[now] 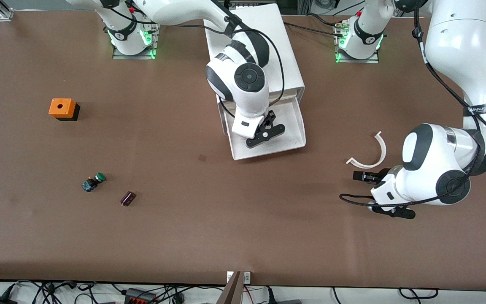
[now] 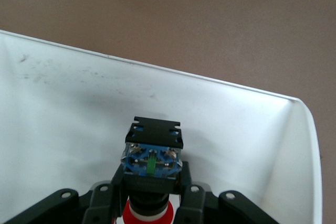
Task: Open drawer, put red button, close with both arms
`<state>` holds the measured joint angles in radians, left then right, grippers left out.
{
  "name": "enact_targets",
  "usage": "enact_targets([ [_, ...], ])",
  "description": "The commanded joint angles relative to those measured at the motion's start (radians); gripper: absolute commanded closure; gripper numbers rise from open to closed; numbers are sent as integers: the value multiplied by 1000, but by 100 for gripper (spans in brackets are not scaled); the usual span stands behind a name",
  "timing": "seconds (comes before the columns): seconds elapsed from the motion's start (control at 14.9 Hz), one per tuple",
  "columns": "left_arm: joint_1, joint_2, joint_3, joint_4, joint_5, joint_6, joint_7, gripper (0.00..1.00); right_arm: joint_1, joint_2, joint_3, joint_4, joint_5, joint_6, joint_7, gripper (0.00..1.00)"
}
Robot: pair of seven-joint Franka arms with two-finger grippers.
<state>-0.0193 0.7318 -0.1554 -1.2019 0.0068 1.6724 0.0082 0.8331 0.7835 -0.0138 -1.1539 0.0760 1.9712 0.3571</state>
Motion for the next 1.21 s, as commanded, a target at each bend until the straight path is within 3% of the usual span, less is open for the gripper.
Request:
enact_targets([
  [0.0, -7, 3, -4, 16, 28, 3, -17, 0, 3, 17, 11, 37, 11, -6, 20, 0],
  [0.4, -17, 1, -13, 16, 25, 3, -103, 0, -55, -23, 0, 122, 4, -69, 57, 0],
  [0.54, -39, -3, -21, 13, -1, 3, -195, 0, -98, -65, -33, 120, -10, -81, 46, 0],
  [0.74, -132, -2, -27, 9, -4, 25, -349, 0, -189, -145, -61, 117, -13, -188, 31, 0],
  [0.87, -187, -8, -29, -60, -10, 200, -370, 0, -302, -191, -61, 114, -5, -296, -57, 0],
  [1.14, -295, 6, -27, -105, -13, 393, -523, 0, -501, -234, -61, 73, 2, -393, -305, 0],
])
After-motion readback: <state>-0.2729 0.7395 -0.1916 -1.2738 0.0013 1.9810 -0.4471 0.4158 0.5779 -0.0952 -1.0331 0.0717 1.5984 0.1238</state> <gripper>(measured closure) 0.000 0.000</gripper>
